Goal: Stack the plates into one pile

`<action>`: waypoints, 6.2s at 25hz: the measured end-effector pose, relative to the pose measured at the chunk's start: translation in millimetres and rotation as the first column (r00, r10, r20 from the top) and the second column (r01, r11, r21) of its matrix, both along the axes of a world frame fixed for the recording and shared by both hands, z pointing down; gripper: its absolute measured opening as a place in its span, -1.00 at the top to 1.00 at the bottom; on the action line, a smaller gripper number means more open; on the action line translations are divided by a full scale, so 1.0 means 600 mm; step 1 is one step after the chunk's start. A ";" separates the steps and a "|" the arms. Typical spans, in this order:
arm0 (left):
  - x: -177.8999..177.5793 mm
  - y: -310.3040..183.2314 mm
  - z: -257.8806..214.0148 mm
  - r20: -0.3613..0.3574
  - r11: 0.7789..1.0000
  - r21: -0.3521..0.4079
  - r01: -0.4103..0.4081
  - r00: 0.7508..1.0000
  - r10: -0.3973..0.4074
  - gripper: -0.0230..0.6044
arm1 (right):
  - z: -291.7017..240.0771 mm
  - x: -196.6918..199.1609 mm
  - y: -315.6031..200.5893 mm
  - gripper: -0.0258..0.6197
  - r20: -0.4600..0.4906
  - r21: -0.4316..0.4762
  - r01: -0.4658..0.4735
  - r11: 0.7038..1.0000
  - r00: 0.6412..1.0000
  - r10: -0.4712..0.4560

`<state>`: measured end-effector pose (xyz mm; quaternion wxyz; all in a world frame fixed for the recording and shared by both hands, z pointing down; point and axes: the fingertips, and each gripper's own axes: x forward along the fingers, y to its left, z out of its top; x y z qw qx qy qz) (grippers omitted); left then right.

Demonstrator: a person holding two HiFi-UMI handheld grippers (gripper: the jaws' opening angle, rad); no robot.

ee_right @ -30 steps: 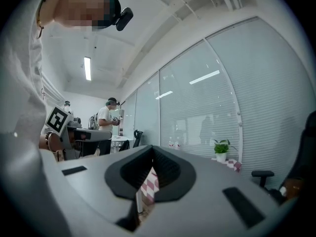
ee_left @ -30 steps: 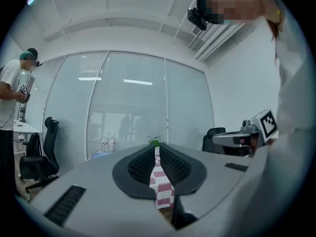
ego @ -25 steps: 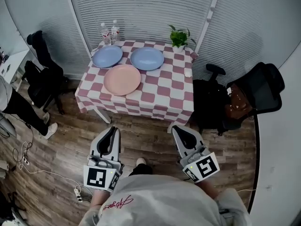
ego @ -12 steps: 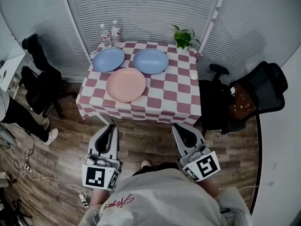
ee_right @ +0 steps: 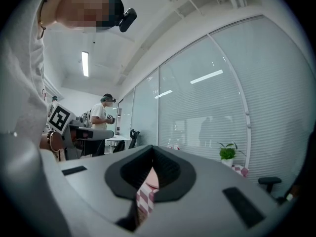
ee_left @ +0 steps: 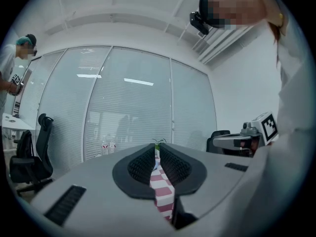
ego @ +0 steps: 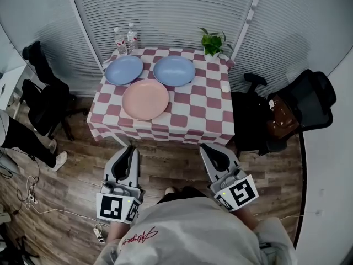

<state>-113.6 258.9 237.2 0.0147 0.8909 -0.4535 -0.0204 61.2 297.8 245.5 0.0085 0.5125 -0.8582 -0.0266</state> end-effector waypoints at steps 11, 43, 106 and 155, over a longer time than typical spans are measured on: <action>-0.002 0.001 0.006 0.021 0.999 0.004 -0.050 0.999 0.050 0.80 | -0.001 -0.002 0.005 0.89 -0.004 -0.003 -0.032 0.999 0.999 0.032; 0.016 -0.252 0.001 0.023 0.999 0.011 0.045 0.999 -0.046 0.80 | 0.006 0.022 -0.273 0.89 0.017 -0.005 0.048 0.999 0.999 -0.048; 0.197 -0.699 0.092 0.092 0.966 -0.129 -0.222 0.968 0.235 0.80 | 0.090 0.179 -0.648 0.88 0.011 -0.116 -0.240 0.964 0.970 0.243; 0.241 -0.828 0.370 0.256 0.836 -0.505 -0.215 0.887 0.383 0.36 | 0.372 0.250 -0.741 0.46 -0.153 -0.458 -0.431 0.777 0.900 0.409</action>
